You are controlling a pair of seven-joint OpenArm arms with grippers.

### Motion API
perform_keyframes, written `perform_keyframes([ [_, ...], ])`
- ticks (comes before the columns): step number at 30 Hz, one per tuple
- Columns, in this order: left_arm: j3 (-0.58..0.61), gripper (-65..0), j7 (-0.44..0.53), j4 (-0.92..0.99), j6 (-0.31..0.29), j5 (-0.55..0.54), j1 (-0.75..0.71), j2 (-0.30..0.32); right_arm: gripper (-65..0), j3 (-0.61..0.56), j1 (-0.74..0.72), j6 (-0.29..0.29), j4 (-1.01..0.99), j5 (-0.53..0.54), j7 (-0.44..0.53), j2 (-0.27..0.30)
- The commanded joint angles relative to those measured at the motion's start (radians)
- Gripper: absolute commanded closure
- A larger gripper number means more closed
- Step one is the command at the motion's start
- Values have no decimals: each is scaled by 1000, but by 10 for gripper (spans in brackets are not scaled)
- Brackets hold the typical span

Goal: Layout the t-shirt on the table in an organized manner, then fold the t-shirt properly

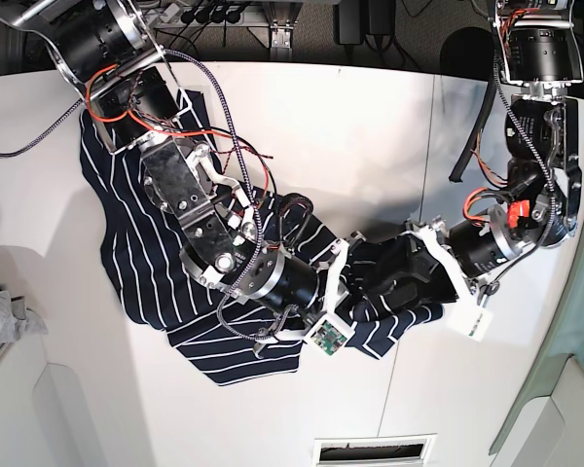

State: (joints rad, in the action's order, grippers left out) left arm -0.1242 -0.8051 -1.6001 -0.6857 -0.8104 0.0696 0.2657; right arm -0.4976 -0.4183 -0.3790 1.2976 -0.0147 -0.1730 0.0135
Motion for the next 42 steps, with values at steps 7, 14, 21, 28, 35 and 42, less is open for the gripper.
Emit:
perform_keyframes([
  [7,26,0,114,-16,36,144,65,9,0,6,-19,-17,21,15,30,-13],
  [14,26,0,114,-16,70,151,115,26,-144,6,-18,-16,21,15,12,-13],
  [21,25,0,121,-16,108,224,169,67,-317,6,-15,-14,22,100,-155,-13],
  [28,25,0,161,-12,152,330,186,112,-317,6,40,-18,43,112,-176,-12],
  [35,25,0,163,102,181,345,244,137,-317,10,151,-17,113,100,-175,18],
  [42,25,0,219,335,180,360,348,136,-317,77,223,74,115,74,-160,42],
])
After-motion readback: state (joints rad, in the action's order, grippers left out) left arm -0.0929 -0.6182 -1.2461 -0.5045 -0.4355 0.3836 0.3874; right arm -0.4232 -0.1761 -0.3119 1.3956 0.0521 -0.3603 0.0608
